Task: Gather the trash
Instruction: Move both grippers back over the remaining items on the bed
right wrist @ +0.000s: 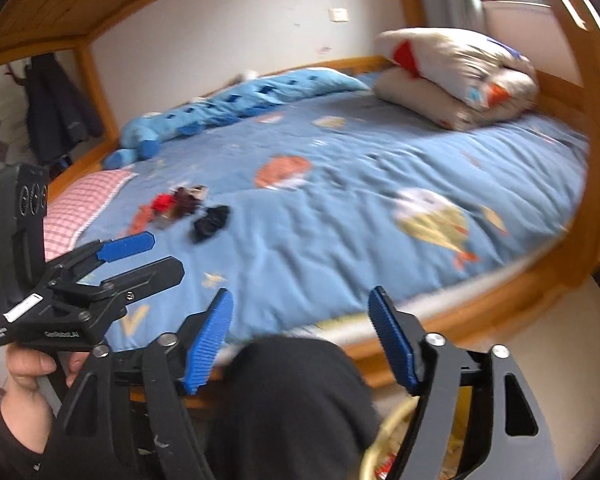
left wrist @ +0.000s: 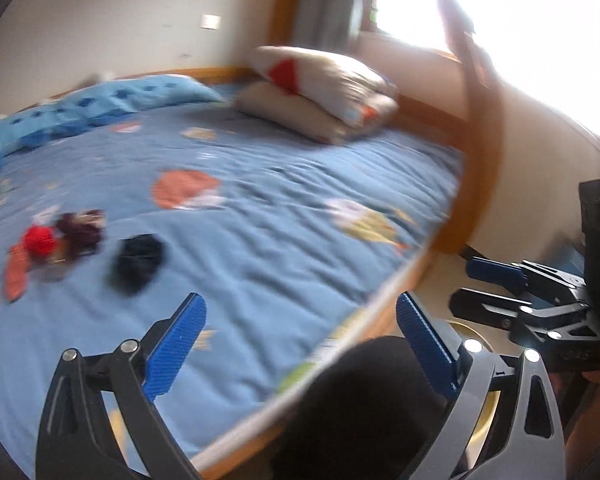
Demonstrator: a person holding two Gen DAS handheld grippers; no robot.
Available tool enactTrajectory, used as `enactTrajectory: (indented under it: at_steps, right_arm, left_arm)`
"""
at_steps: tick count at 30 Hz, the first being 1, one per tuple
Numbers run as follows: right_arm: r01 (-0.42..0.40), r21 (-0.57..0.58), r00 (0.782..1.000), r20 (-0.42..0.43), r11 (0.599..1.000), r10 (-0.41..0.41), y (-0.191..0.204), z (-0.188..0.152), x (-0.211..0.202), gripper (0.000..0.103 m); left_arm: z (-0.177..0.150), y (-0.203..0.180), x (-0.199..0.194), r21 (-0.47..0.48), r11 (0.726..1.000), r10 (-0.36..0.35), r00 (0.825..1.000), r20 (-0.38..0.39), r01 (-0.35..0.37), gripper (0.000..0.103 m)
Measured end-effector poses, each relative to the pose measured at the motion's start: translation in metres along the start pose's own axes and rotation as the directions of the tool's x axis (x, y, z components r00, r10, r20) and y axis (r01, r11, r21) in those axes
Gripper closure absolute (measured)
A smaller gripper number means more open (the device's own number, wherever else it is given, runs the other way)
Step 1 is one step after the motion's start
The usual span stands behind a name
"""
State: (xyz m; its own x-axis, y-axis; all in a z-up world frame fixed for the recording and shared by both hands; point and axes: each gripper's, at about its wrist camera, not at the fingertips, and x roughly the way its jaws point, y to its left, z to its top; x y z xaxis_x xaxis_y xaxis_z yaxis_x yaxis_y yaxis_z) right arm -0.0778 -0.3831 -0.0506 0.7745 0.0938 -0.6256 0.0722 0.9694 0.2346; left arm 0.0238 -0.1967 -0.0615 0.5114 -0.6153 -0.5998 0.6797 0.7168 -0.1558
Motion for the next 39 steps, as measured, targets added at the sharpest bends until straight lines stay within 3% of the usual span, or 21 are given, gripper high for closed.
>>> enactTrajectory:
  at_steps: [5, 15, 21, 26, 39]
  right_arm:
    - [-0.080, -0.033, 0.997, 0.010, 0.996, 0.081, 0.034, 0.019, 0.026, 0.026]
    - [-0.193, -0.118, 0.981, -0.001, 0.974, 0.194, 0.098, 0.050, 0.075, 0.019]
    - [-0.224, -0.158, 0.975, -0.024, 0.962, 0.223, 0.125, 0.059, 0.100, 0.018]
    - [-0.203, -0.203, 0.979, -0.046, 0.958, 0.198, 0.141, 0.063, 0.124, 0.016]
    - [-0.169, -0.171, 0.975, -0.171, 0.971, 0.139, 0.140, 0.067, 0.213, 0.016]
  left_arm:
    - [0.002, 0.044, -0.024, -0.065, 0.991, 0.121, 0.992, 0.041, -0.118, 0.004]
    - [0.003, 0.109, -0.062, -0.159, 0.942, 0.312, 0.947, 0.080, -0.297, 0.004]
    - [-0.001, 0.139, -0.067, -0.200, 0.924, 0.346, 0.936, 0.067, -0.327, 0.004]
    - [-0.004, 0.163, -0.061, -0.241, 0.903, 0.377, 0.925, 0.047, -0.356, 0.004]
    - [-0.019, 0.245, -0.026, -0.376, 0.833, 0.422, 0.906, -0.043, -0.406, 0.004]
